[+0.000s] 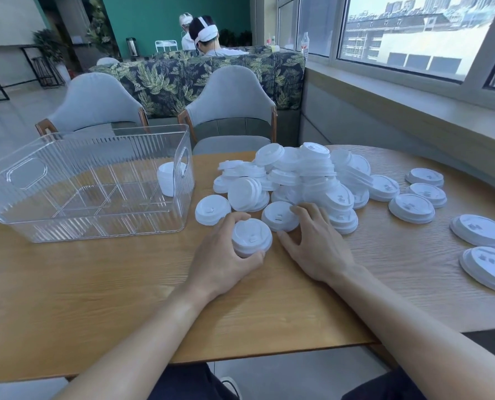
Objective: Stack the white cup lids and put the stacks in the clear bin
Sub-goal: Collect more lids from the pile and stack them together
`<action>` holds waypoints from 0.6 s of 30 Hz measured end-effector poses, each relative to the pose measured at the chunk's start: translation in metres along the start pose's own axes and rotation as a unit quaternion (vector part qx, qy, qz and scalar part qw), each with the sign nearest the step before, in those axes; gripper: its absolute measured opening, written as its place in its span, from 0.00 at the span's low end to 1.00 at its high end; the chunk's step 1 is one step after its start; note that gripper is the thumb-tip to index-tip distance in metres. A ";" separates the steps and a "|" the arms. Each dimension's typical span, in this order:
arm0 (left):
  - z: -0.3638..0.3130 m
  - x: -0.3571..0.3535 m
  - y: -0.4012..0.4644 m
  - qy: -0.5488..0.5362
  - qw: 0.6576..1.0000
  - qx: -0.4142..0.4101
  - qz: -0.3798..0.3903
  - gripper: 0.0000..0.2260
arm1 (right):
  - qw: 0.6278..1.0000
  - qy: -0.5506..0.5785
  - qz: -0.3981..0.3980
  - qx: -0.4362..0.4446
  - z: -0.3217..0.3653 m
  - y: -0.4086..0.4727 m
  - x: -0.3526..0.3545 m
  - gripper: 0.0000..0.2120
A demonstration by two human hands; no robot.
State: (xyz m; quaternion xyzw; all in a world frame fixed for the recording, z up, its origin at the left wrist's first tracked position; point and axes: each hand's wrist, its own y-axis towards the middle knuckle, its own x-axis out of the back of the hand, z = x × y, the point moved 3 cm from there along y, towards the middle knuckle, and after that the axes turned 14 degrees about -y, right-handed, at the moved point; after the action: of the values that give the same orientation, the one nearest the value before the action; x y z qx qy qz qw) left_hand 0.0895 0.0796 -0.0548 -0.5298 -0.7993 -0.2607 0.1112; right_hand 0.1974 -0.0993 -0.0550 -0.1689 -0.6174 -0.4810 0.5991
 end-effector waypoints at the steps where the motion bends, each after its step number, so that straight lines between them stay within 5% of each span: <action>1: 0.001 0.000 0.001 -0.008 1.000 0.001 -0.003 0.31 | 1.000 -0.001 -0.001 -0.008 0.002 0.003 -0.001 0.30; 18: 0.000 0.005 -0.001 -0.078 0.996 0.000 -0.050 0.30 | 0.998 0.053 -0.008 -0.012 0.004 0.004 -0.002 0.33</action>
State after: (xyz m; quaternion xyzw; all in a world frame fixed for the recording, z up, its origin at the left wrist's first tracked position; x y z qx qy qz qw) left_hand 0.0869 0.0829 -0.0525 -0.5082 -0.8309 -0.2240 0.0356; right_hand 0.1986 -0.0938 -0.0547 -0.1455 -0.5802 -0.5014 0.6251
